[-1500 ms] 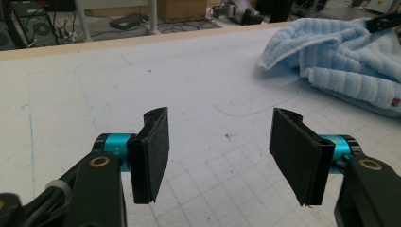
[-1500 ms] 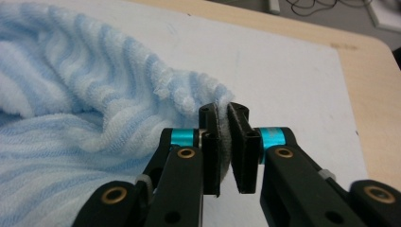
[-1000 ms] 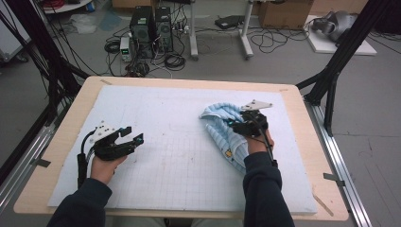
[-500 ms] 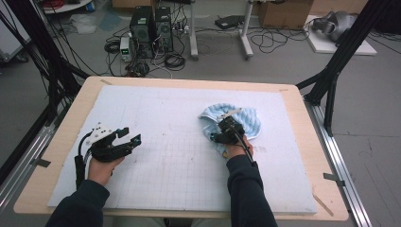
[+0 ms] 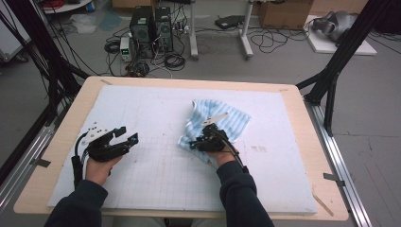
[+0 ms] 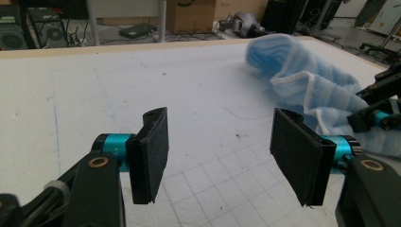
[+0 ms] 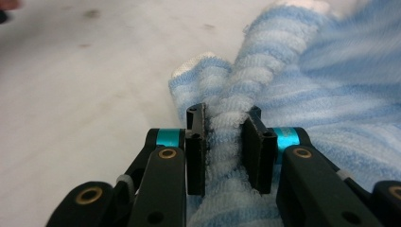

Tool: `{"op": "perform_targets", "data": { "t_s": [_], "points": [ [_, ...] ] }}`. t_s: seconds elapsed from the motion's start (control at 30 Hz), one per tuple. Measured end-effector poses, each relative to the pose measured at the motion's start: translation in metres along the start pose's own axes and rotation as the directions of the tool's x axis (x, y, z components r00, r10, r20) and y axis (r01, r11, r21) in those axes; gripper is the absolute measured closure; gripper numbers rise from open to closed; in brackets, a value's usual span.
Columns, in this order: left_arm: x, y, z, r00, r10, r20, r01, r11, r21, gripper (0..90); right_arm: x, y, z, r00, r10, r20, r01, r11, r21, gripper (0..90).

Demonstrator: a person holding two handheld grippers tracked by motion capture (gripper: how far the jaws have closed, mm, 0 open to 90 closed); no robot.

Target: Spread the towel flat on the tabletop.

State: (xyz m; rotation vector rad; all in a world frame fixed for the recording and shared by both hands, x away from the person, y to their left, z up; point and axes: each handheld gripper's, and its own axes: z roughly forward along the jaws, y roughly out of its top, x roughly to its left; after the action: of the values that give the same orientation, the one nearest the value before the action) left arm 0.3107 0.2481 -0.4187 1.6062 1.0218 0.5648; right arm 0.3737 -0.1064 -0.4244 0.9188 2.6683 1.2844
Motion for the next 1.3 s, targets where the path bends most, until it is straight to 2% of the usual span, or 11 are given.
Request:
{"op": "perform_targets", "data": {
  "t_s": [0.13,0.23,0.3,0.6,0.83,0.9,1.0,1.07,1.2,1.23,1.3],
  "points": [
    [0.002,0.0,-0.002,1.0,-0.001,-0.004,0.001,1.0,-0.004,38.2,0.019,0.008,0.009,0.9973,-0.042,-0.06,0.041,0.999,-0.017,73.2],
    [0.003,0.0,-0.003,1.0,-0.002,-0.006,0.002,1.0,-0.004,38.2,0.024,0.011,0.008,0.9938,-0.039,-0.105,0.034,0.998,-0.049,72.9],
    [0.003,0.0,-0.003,1.0,-0.002,-0.006,0.002,1.0,-0.001,38.2,0.023,0.012,0.003,0.9941,-0.042,-0.1,0.036,0.997,-0.064,72.5],
    [-0.004,-0.001,0.002,0.9999,0.001,0.012,-0.001,1.0,0.003,38.6,-0.009,-0.001,-0.023,0.9986,0.009,0.051,-0.005,0.996,-0.084,68.8],
    [-0.007,-0.002,0.005,0.9998,0.005,0.022,-0.005,0.9999,0.009,38.5,-0.036,-0.016,-0.047,0.9792,0.077,0.187,-0.056,0.992,-0.116,67.4],
    [-0.009,-0.002,0.006,0.9996,0.009,0.027,-0.01,0.9999,0.014,38.6,-0.041,-0.019,-0.053,0.97,0.096,0.224,-0.068,0.989,-0.129,65.1],
    [-0.012,-0.003,0.008,0.9993,0.013,0.035,-0.014,0.9997,0.019,38.6,-0.048,-0.025,-0.062,0.9444,0.133,0.301,-0.097,0.986,-0.133,52.2],
    [-0.013,-0.003,0.009,0.9992,0.015,0.038,-0.016,0.9996,0.021,38.5,-0.051,-0.028,-0.067,0.9149,0.153,0.373,-0.112,0.985,-0.13,48.4],
    [-0.013,-0.003,0.009,0.9992,0.016,0.037,-0.017,0.9997,0.02,38.6,-0.054,-0.036,-0.084,0.8255,0.16,0.541,-0.113,0.986,-0.118,46.4],
    [-0.013,-0.003,0.009,0.9992,0.016,0.037,-0.017,0.9996,0.022,38.5,-0.056,-0.038,-0.089,0.8182,0.171,0.549,-0.119,0.984,-0.13,46.3],
    [-0.013,-0.003,0.009,0.9992,0.015,0.036,-0.016,0.9997,0.02,38.6,-0.059,-0.043,-0.098,0.8209,0.196,0.537,-0.127,0.978,-0.163,46.2]
  ]
}}
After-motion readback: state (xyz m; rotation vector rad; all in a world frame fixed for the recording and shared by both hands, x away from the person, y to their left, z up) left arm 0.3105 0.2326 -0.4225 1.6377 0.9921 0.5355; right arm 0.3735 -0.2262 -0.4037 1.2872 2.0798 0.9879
